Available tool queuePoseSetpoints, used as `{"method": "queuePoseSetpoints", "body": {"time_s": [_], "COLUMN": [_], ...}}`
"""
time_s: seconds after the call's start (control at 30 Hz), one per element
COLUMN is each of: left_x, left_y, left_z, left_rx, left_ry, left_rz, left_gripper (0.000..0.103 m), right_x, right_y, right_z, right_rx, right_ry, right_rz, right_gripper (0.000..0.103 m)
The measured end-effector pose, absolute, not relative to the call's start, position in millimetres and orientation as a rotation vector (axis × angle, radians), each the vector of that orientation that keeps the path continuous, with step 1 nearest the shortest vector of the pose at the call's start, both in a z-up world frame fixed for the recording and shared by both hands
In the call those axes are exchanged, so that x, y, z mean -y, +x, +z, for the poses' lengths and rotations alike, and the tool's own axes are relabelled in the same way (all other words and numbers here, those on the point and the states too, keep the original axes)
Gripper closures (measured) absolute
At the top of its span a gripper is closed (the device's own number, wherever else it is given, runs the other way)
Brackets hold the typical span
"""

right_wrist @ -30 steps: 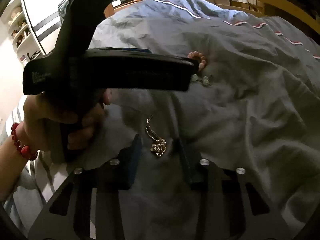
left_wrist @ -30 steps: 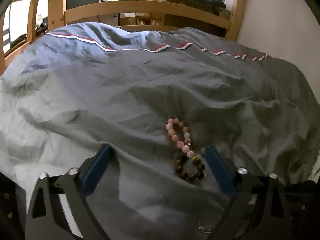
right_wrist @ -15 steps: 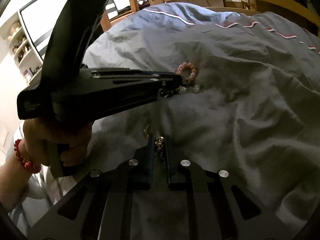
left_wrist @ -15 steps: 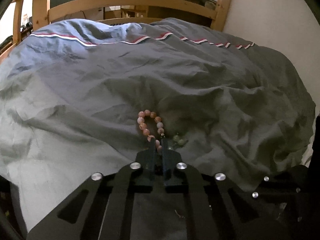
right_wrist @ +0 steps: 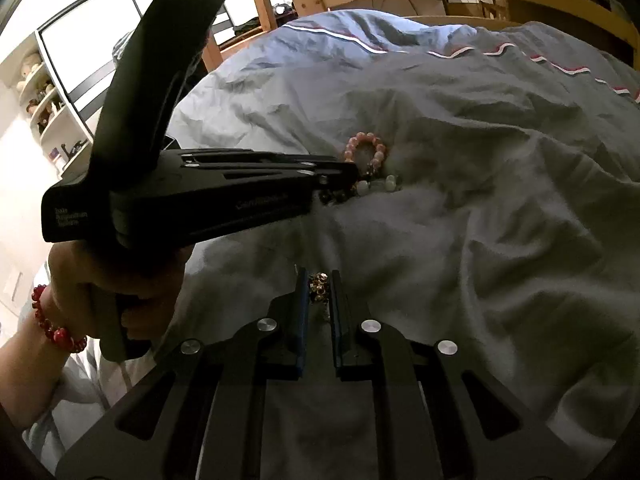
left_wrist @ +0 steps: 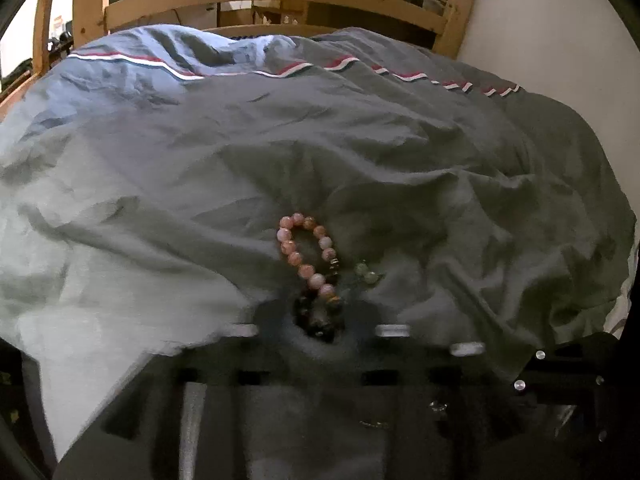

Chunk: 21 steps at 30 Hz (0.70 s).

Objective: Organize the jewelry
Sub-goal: 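Close the left tool on the beaded bracelet while the right tool grasps the gold chain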

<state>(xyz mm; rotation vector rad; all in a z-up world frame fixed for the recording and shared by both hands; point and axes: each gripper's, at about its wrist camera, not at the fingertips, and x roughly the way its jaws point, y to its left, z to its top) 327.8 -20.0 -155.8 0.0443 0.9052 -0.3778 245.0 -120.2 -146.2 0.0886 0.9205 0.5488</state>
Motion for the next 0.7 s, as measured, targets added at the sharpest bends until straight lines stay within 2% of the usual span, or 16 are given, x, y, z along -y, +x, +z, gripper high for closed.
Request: {"method": "queuePoseSetpoints", "body": {"time_s": [0.07,0.1,0.13,0.2,0.27,0.33,0.7], "left_x": [20.6,21.5,21.8,21.9,19.8,17.5,7.2], "left_y": [326.6,327.0,327.5,330.3,330.9,331.4,314.2], "left_z": [-156.6,-159.0,-160.6,-165.7,-165.4,-163.2,-115.6], "left_rx": [-0.899,-0.908,-0.914,-0.940,-0.942,-0.942,-0.867], "left_ry": [0.051,0.050,0.049,0.044,0.033,0.022,0.006], "left_rz": [-0.380,-0.389,-0.395,-0.398,-0.400,-0.397,-0.377], "left_gripper": [0.046,0.049,0.067,0.083,0.084,0.093,0.093], "right_x": [119.5,119.0,118.6,118.3,119.6,119.6,127.6], "right_y": [245.3,245.1,244.8,244.9,245.1,245.4,239.9], "right_z": [-146.8,-147.0,-147.1,-147.0,-146.4,-146.0,-120.4], "right_rx": [-0.923,-0.924,-0.924,-0.923,-0.919,-0.916,-0.856], "right_ry": [0.087,0.084,0.081,0.081,0.086,0.091,0.128], "right_rz": [0.549,0.549,0.549,0.549,0.549,0.549,0.550], "right_gripper": [0.093,0.093,0.093,0.093,0.093,0.093,0.093]}}
